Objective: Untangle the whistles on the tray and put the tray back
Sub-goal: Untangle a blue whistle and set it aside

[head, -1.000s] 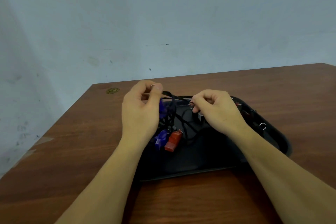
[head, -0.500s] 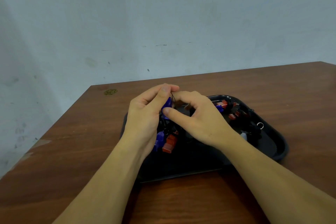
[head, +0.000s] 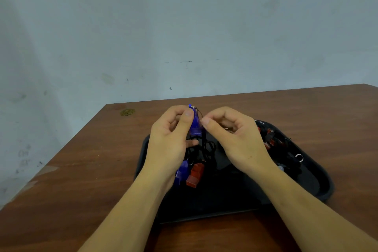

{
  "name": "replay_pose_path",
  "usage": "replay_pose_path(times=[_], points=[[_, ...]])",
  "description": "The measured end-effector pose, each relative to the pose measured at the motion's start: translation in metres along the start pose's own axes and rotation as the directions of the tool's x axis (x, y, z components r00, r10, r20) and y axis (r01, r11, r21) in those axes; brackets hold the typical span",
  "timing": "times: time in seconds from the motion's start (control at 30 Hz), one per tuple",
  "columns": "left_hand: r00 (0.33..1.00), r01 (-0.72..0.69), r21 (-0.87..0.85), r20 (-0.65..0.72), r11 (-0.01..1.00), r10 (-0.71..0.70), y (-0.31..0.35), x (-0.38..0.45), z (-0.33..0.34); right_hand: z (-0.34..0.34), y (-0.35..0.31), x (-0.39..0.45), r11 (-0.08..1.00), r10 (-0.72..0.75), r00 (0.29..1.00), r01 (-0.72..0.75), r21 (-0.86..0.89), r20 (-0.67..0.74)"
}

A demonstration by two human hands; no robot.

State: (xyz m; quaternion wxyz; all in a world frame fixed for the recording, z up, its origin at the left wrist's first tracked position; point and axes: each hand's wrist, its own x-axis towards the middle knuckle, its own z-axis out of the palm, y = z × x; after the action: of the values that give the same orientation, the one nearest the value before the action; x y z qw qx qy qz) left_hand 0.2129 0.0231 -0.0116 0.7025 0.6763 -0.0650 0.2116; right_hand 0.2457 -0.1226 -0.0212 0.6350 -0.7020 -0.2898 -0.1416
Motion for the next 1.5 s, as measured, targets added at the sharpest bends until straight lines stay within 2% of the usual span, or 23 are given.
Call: replay_pose_path(times=[0.1, 0.2, 0.3, 0.37, 0.47, 0.6, 0.73, 0.83, 0.93, 0.97, 1.03, 1.13, 1.2, 1.23, 1.27, 1.3, 1.37, 1.4, 1.5], points=[[1.000, -0.019, 0.017, -0.014, 1.000, 0.019, 0.001, 0.001, 0.000, -0.002, 0.001, 0.003, 0.999, 0.016, 1.000, -0.016, -0.040, -0.016], [0.997, -0.077, 0.042, -0.001, 0.996, 0.077, 0.001, 0.001, 0.001, -0.001, 0.002, 0.004, 0.997, 0.077, 0.997, -0.077, 0.021, -0.023], [0.993, -0.115, 0.023, 0.038, 0.993, 0.114, 0.003, -0.002, 0.005, 0.003, -0.003, 0.002, 0.995, 0.054, 0.985, -0.067, 0.073, 0.163], [0.993, -0.103, 0.025, 0.053, 0.994, 0.102, 0.002, -0.002, 0.003, 0.004, -0.006, -0.001, 0.988, 0.009, 0.978, -0.042, 0.151, 0.209], [0.992, -0.089, 0.000, 0.089, 0.996, 0.089, 0.000, -0.002, 0.002, 0.002, -0.003, 0.001, 0.985, 0.007, 0.994, -0.026, 0.170, 0.113], [0.990, -0.022, -0.063, 0.138, 0.998, 0.030, 0.000, -0.002, 0.004, 0.000, 0.001, 0.003, 0.994, 0.032, 0.995, -0.042, 0.106, 0.093], [0.999, 0.013, -0.072, 0.050, 0.997, -0.009, 0.002, 0.000, 0.002, 0.000, -0.003, 0.005, 0.996, 0.061, 0.998, -0.060, 0.063, -0.028], [0.993, 0.083, -0.216, 0.096, 0.973, -0.063, 0.006, -0.002, 0.001, 0.000, -0.005, 0.008, 0.955, 0.207, 0.970, -0.172, 0.242, -0.129], [0.962, 0.208, -0.411, 0.251, 0.887, -0.110, 0.009, -0.004, -0.002, 0.003, -0.002, 0.008, 0.912, 0.304, 0.939, -0.237, 0.335, -0.162], [0.950, 0.237, -0.435, 0.291, 0.869, -0.114, 0.010, -0.004, 0.000, 0.003, -0.001, 0.010, 0.928, 0.294, 0.942, -0.241, 0.284, -0.161], [0.943, 0.264, -0.461, 0.307, 0.847, -0.127, 0.012, -0.005, 0.002, 0.005, -0.001, 0.009, 0.979, 0.199, 0.972, -0.192, 0.064, -0.127], [0.966, 0.228, -0.479, 0.221, 0.847, -0.135, 0.010, -0.003, 0.004, 0.009, -0.002, 0.004, 0.964, 0.010, 1.000, -0.013, -0.265, -0.015], [0.986, 0.159, -0.405, 0.102, 0.900, -0.128, 0.007, 0.000, 0.002, 0.015, -0.002, 0.000, 0.836, -0.071, 0.992, 0.115, -0.536, 0.102], [0.995, 0.100, -0.292, 0.034, 0.951, -0.094, 0.005, 0.002, 0.000, 0.019, -0.004, -0.002, 0.740, -0.084, 0.980, 0.181, -0.648, 0.178], [0.999, 0.024, -0.110, -0.021, 0.994, -0.027, 0.002, 0.003, -0.004, 0.022, -0.006, -0.003, 0.654, -0.074, 0.965, 0.237, -0.718, 0.251], [0.997, -0.055, 0.112, -0.045, 0.992, 0.061, -0.001, 0.004, -0.008, 0.024, -0.011, -0.004, 0.595, -0.050, 0.951, 0.274, -0.756, 0.306], [0.980, -0.179, 0.504, 0.019, 0.845, 0.197, -0.006, 0.005, -0.015, 0.015, -0.018, -0.001, 0.564, 0.001, 0.937, 0.288, -0.774, 0.349], [0.971, -0.230, 0.619, 0.096, 0.751, 0.218, -0.006, 0.005, -0.018, 0.008, -0.022, 0.001, 0.566, 0.030, 0.933, 0.281, -0.775, 0.360], [0.939, -0.341, 0.767, 0.297, 0.544, 0.172, 0.000, 0.003, -0.020, -0.016, -0.031, 0.005, 0.572, 0.126, 0.892, 0.293, -0.766, 0.435]])
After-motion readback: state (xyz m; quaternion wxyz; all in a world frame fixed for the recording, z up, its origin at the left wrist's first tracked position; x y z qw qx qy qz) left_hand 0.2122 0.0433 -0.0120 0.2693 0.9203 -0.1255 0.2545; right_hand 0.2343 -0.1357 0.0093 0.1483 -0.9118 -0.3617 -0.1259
